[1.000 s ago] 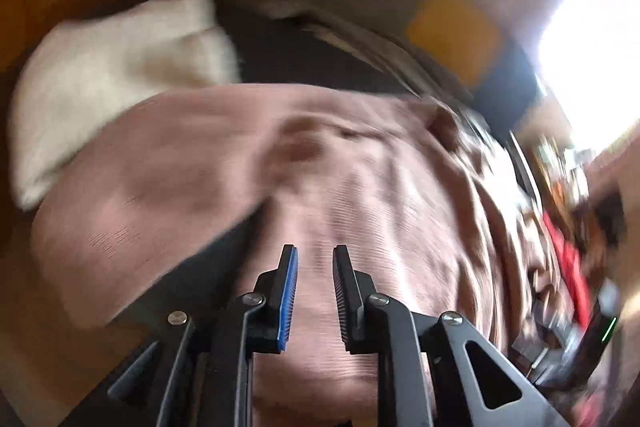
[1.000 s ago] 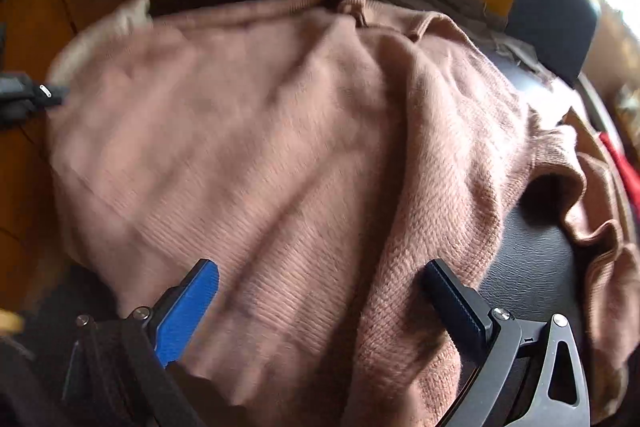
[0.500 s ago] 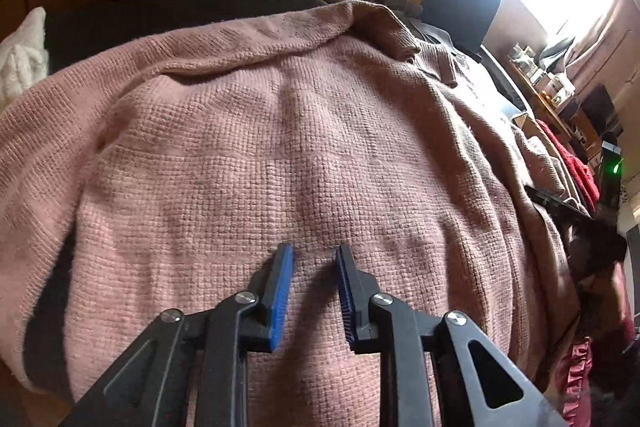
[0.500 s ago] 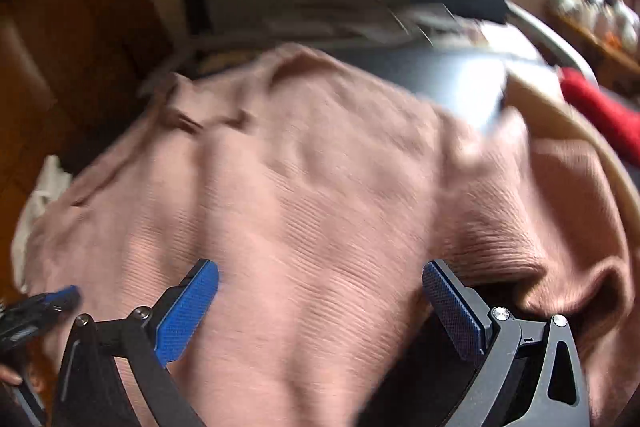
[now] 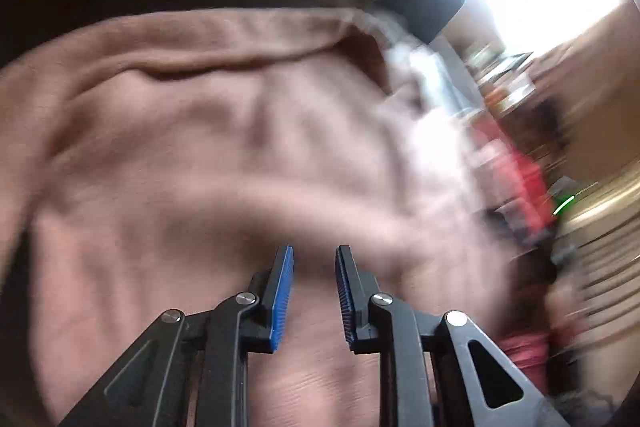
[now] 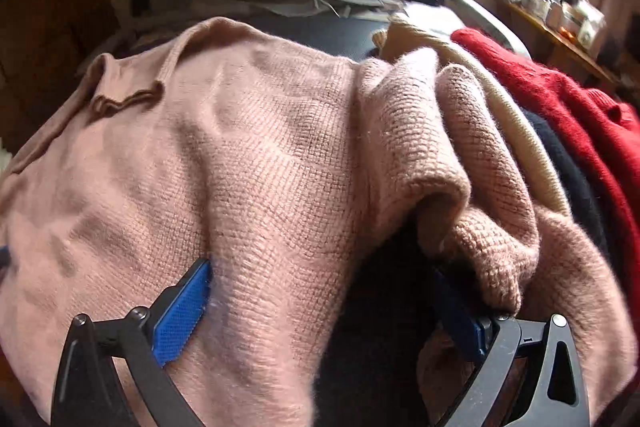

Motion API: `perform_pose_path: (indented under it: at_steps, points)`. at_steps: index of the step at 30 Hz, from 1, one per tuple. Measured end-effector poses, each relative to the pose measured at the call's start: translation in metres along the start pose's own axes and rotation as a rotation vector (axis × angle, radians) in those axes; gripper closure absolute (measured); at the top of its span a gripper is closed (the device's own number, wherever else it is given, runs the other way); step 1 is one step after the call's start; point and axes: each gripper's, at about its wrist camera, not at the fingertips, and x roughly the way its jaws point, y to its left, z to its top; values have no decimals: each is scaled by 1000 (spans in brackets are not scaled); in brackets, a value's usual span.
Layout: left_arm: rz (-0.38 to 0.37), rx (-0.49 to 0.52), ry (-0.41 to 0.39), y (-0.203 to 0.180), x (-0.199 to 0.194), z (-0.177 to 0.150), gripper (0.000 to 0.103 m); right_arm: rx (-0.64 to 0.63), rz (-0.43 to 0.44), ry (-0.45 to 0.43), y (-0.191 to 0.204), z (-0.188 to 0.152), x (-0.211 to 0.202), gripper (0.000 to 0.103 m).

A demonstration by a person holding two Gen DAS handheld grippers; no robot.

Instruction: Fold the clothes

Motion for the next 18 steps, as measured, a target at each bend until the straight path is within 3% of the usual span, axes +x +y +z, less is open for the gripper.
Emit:
perform_pose_path:
  at_steps: [3,6,11,14,18]
  points:
    - [-64,-7,-16,-7,7,29,82,-47,48,-135,20,15,-39,0]
    - [-153,-16,-7,-15,33,67,79,-51,231,-254,40,41,-70,0]
    - [-219,-34,17,-32,96,127,72,160,690,-190,52,94,-35,0]
    - [-234,-93,59,-25,133,152,70,287,816,-139,53,125,8,0]
    - [-297,-157,106,-16,171,172,68,368,852,-44,54,158,64,0]
